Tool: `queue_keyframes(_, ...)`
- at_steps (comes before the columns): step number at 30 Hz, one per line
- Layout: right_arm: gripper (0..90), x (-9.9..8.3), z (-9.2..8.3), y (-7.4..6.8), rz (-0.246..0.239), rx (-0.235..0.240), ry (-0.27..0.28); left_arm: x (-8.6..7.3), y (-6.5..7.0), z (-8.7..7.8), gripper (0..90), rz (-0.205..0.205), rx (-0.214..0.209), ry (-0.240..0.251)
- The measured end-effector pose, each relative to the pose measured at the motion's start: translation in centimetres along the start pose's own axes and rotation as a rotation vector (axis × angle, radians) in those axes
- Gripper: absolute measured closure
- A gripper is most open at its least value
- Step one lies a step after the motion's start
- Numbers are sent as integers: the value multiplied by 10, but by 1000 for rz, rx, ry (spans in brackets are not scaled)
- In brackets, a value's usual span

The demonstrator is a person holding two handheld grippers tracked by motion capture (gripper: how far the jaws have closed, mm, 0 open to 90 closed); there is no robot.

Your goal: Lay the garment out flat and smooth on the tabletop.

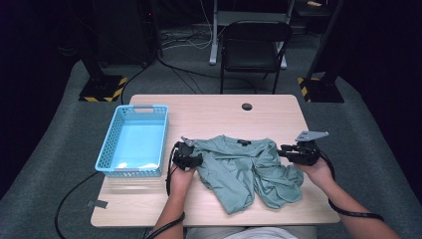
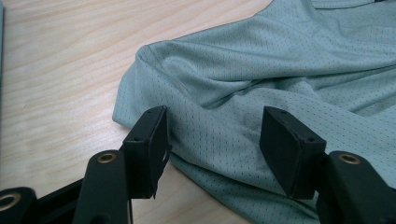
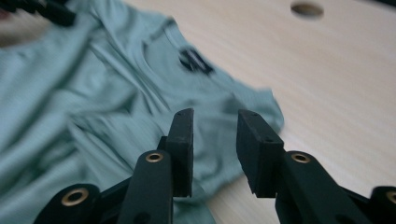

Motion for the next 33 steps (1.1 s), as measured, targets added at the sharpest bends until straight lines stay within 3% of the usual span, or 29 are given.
queue_keyframes(6,600,-27,15,9,116,83,-81,-1,0,1,412,4,-2,-3)
queue_keyframes(9,566,-33,19,11,194,121,-75,-1,0,2,412,7,-3,-8)
queue_keyframes(12,564,-35,27,12,223,124,-83,-2,1,3,414,13,-1,-12)
queue_keyframes(16,599,-36,41,9,196,108,-109,-2,2,4,416,16,1,-12)
queue_keyframes(19,817,-34,46,5,147,104,-110,-2,1,5,420,17,-1,-11)
queue_keyframes(20,852,-32,46,4,126,96,-111,-2,1,5,421,17,-2,-11)
queue_keyframes(26,866,-11,33,4,78,56,-46,-3,2,4,427,23,-1,-8)
queue_keyframes(33,866,40,24,-1,-9,24,45,-4,3,-2,432,23,-1,4)
Point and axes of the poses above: each handheld gripper's, and its own axes: z roughly forward along the jaws, x roughly out of its top, y roughly to its right, the point moved 3 cm from there along z, roughly forward along the jaws, and after that the axes turned 12 degrees about -z, right-handed, at the moved point
